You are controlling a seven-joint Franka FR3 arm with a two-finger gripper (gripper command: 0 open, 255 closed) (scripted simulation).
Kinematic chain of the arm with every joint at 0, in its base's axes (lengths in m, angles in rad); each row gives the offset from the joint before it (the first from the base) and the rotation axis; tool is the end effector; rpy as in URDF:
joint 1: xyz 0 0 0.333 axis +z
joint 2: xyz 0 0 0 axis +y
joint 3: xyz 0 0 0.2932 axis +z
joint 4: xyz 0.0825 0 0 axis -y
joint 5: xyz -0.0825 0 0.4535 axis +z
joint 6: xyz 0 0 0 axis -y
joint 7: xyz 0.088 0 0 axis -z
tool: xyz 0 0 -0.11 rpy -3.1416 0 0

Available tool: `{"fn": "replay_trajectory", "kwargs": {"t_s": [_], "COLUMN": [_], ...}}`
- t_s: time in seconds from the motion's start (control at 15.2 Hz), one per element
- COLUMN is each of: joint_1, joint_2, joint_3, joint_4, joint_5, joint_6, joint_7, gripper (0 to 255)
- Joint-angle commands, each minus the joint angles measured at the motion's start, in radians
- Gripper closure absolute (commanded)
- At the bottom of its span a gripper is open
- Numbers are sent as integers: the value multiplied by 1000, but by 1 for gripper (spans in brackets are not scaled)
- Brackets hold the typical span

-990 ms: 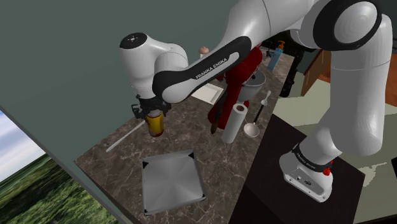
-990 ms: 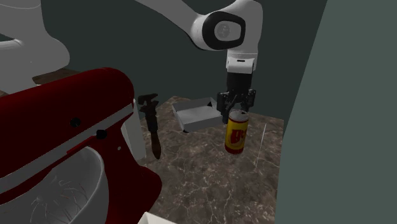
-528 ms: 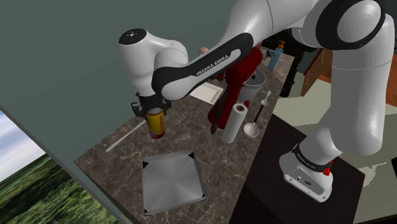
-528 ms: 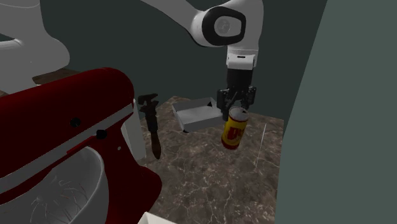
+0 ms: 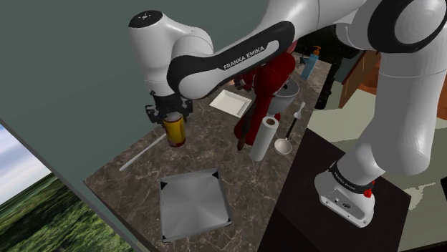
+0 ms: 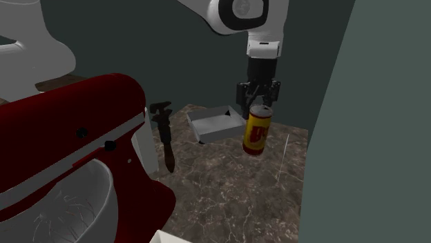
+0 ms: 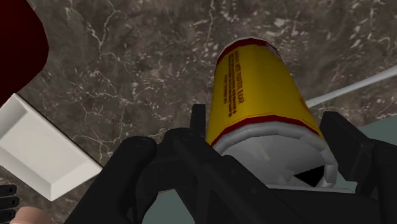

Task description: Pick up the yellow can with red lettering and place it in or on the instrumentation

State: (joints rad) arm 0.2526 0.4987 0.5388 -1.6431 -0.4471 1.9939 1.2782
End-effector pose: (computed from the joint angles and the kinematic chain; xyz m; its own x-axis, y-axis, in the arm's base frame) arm 0.5439 0.4664 0.2969 0.9408 -0.3182 0.1170 -0.3309 -0.9369 0.1129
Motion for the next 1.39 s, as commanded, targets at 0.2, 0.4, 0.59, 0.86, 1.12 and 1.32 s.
{"fn": "replay_trajectory", "kwargs": {"t_s": [0.2, 0.4, 0.59, 0.86, 1.12, 1.32], "joint_1": [-3, -5, -5, 0, 16, 32], "joint_2": [-25, -39, -51, -105, -192, -250], "joint_3": [10, 15, 19, 40, 77, 105], "joint_4": [30, 51, 75, 34, -59, -114], "joint_5": [19, 30, 39, 64, 105, 138], "joint_6": [-50, -81, -114, -126, -121, -123], "joint_7": [-19, -29, -39, -17, 37, 78], "gripper": [255, 255, 255, 255, 255, 255]}}
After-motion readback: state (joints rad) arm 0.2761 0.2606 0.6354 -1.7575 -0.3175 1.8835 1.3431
